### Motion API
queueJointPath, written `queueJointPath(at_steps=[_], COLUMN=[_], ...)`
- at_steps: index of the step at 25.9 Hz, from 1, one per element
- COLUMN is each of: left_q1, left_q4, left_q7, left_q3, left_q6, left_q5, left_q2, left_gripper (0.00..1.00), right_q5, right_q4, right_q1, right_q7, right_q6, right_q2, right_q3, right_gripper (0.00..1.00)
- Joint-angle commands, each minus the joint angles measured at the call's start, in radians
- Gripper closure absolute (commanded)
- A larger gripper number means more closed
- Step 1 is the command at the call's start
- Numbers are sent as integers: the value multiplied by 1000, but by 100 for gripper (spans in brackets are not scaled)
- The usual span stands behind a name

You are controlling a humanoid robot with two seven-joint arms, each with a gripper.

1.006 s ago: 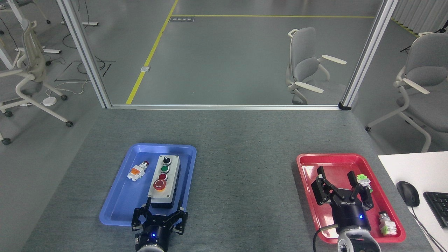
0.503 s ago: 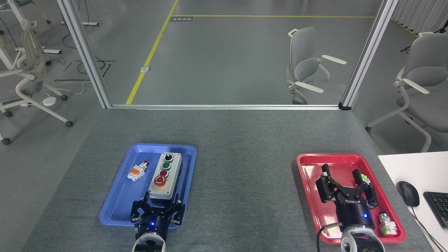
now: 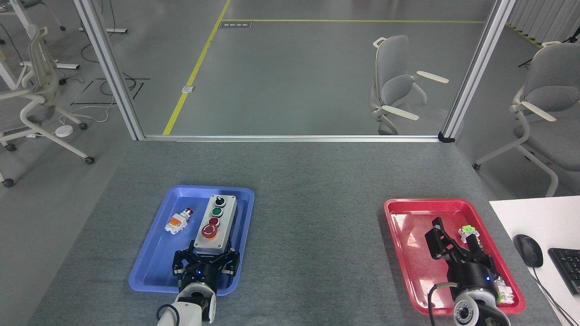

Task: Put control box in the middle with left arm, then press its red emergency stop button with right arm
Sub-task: 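Lift the control box with the left gripper and carry it toward the table middle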

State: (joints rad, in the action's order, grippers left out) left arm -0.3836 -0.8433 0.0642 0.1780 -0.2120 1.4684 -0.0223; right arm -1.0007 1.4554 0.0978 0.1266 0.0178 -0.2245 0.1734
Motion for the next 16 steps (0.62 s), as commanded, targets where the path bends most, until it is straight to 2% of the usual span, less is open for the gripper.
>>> queueJointPath(at_steps=[1, 5, 6, 7, 8, 9, 10, 11, 13, 16], left_q1=[-51, -69, -69, -69, -67, -64, -63, -63, -60, -52], left_q4=[56, 84, 87, 89, 87, 86, 84, 86, 76, 24], left_q7=[2, 2, 0, 0, 0, 0, -1, -1, 0, 6], left_q3=[0, 2, 2, 3, 5, 6, 5, 3, 3, 2], left_q6=[2, 8, 14, 19, 31, 52, 83, 106, 112, 120], left_q5=[-25, -36, -36, -36, -34, -34, -36, -39, -49, -59], left_q2=[-1, 2, 5, 8, 15, 16, 21, 25, 30, 31], left_gripper=[1, 3, 10, 20, 37, 57, 83, 99, 100, 100], right_q5=[1, -35, -62, -91, -110, -113, -114, -119, -141, -226], right_q4=[-7, -39, -47, -49, -49, -46, -44, -44, -44, -44], right_q1=[0, -1, -1, -1, -3, -3, -1, -1, -1, -1], right_q7=[103, 103, 102, 96, 81, 47, -2, -59, -169, -237], right_q6=[-67, -357, -432, -507, -561, -590, -587, -576, -549, -532], right_q2=[-15, -55, -58, -67, -78, -81, -76, -73, -75, -73], right_q3=[3, 49, 61, 74, 84, 100, 106, 106, 101, 100], right_gripper=[1, 1, 1, 1, 1, 1, 1, 1, 1, 1])
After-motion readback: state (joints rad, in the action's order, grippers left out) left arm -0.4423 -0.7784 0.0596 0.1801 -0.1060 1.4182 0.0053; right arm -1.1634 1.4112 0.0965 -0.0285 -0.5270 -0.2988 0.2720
